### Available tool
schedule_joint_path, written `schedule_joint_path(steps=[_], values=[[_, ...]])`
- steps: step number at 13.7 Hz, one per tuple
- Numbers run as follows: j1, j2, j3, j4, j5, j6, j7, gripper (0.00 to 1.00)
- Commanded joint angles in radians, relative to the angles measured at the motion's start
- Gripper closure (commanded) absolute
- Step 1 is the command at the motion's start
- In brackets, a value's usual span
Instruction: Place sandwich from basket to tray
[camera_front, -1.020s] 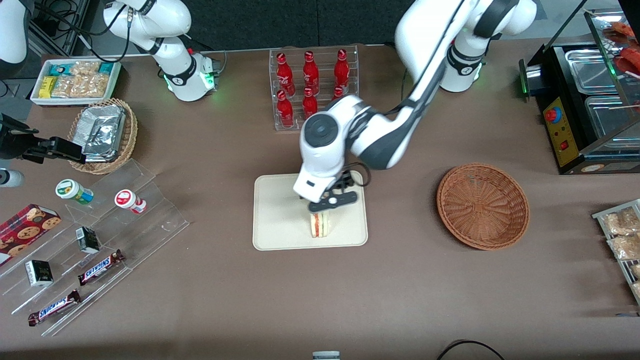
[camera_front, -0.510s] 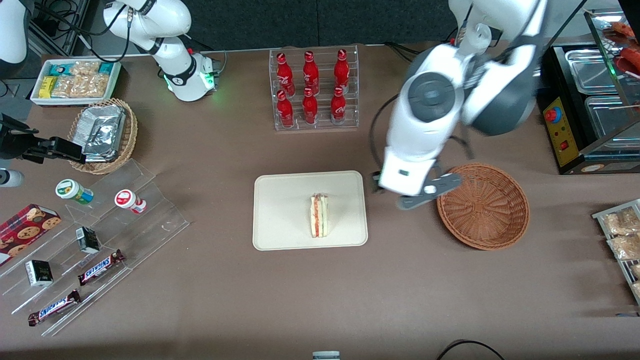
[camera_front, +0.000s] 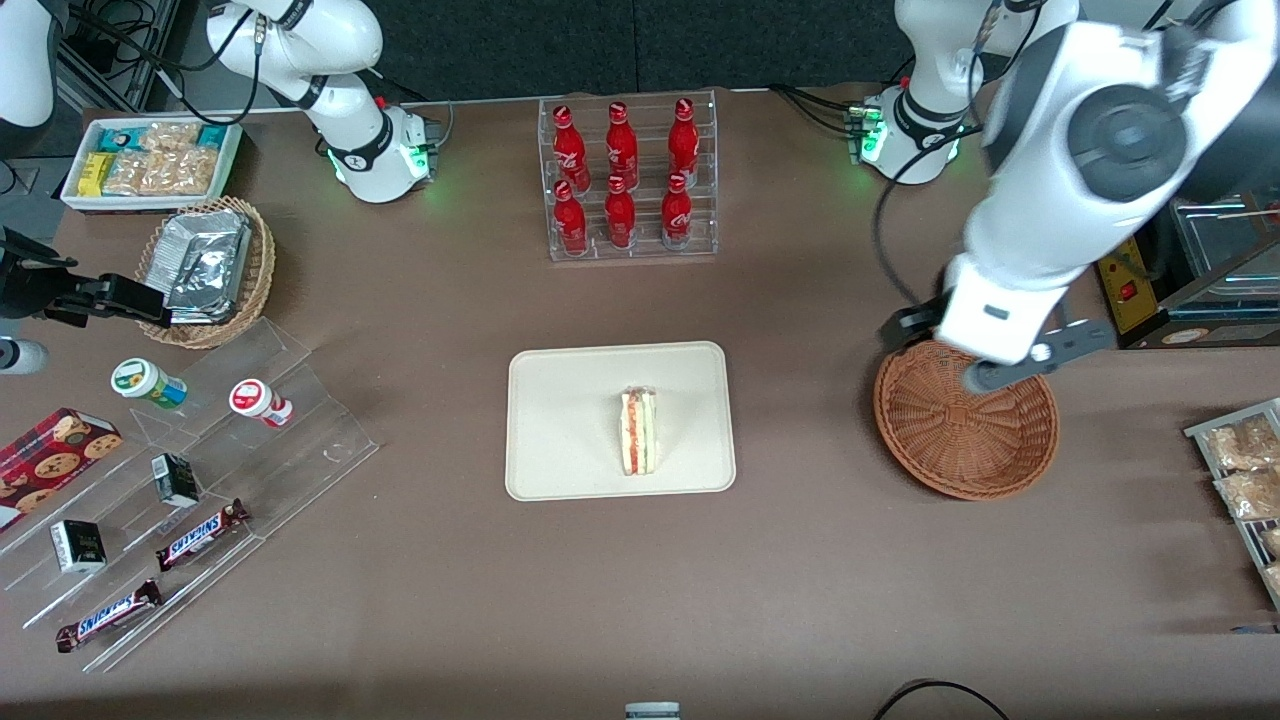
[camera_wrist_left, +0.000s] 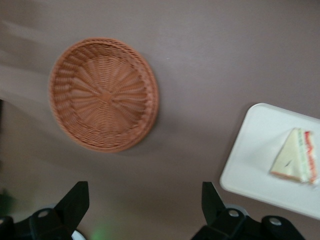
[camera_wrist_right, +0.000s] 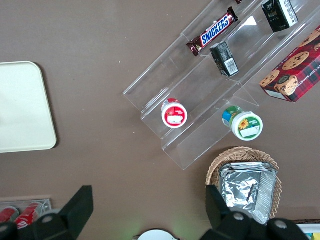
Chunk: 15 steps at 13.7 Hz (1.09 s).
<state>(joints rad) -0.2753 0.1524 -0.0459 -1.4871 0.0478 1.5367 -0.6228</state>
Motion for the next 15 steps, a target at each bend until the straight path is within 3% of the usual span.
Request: schedule_joint_path(steps=[1, 4, 9, 11, 15], values=[[0.082, -0.17, -0.012, -0.171, -0.022, 0.013, 0.151, 0.01], [0.135, -0.273, -0.011, -0.272, -0.023, 0.011, 0.306, 0.01], [0.177, -0.307, 0.038, -0.271, -0.019, -0.021, 0.526, 0.01], [0.177, -0.297, 0.084, -0.248, -0.022, -0.015, 0.541, 0.01], [0.214, -0.229, 0.084, -0.167, -0.051, -0.018, 0.532, 0.01]])
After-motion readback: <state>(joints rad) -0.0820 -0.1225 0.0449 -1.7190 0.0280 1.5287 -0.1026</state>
